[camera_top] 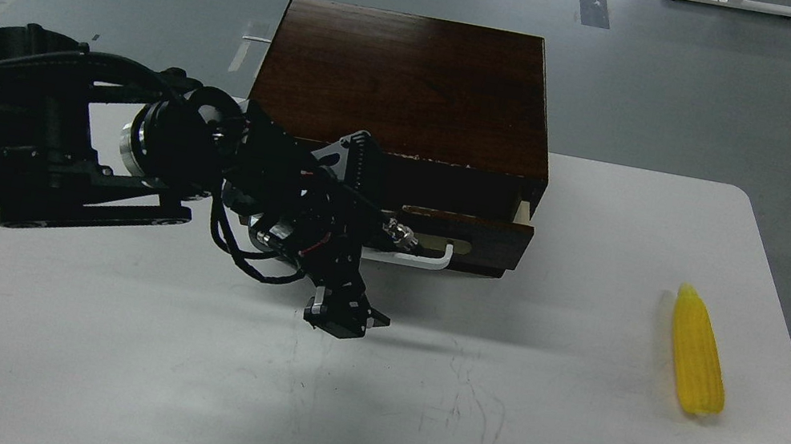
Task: Put corn in drawer with both arms
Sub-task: 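Pull the drawer handle toward the robot with the left gripper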
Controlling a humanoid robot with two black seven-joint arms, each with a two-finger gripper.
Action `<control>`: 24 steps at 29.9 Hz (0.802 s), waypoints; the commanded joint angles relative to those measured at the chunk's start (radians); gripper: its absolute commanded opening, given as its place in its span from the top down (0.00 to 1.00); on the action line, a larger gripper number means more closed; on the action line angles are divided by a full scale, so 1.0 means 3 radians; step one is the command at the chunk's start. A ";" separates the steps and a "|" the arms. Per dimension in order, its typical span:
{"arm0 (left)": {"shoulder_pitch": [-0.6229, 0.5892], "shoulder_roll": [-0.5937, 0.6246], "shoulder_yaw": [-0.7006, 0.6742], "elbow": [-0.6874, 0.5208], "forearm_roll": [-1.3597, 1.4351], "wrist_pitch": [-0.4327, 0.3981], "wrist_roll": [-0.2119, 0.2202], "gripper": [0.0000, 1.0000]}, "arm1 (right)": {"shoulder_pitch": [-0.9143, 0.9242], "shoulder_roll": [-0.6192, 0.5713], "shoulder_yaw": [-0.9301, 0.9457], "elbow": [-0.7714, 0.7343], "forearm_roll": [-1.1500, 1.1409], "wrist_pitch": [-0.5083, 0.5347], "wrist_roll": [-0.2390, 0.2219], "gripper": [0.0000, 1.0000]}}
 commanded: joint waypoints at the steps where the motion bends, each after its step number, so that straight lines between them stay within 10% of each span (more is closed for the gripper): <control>1: 0.0004 0.0003 -0.0008 -0.0043 -0.0001 0.0000 -0.0005 0.11 | 0.0000 0.0002 0.0000 -0.0002 0.0000 0.0000 0.0000 0.00; 24: 0.0025 0.0034 0.0007 -0.0043 -0.0083 0.0000 -0.0005 0.10 | 0.0000 0.0008 0.0000 -0.0033 0.0000 0.0000 0.0000 0.00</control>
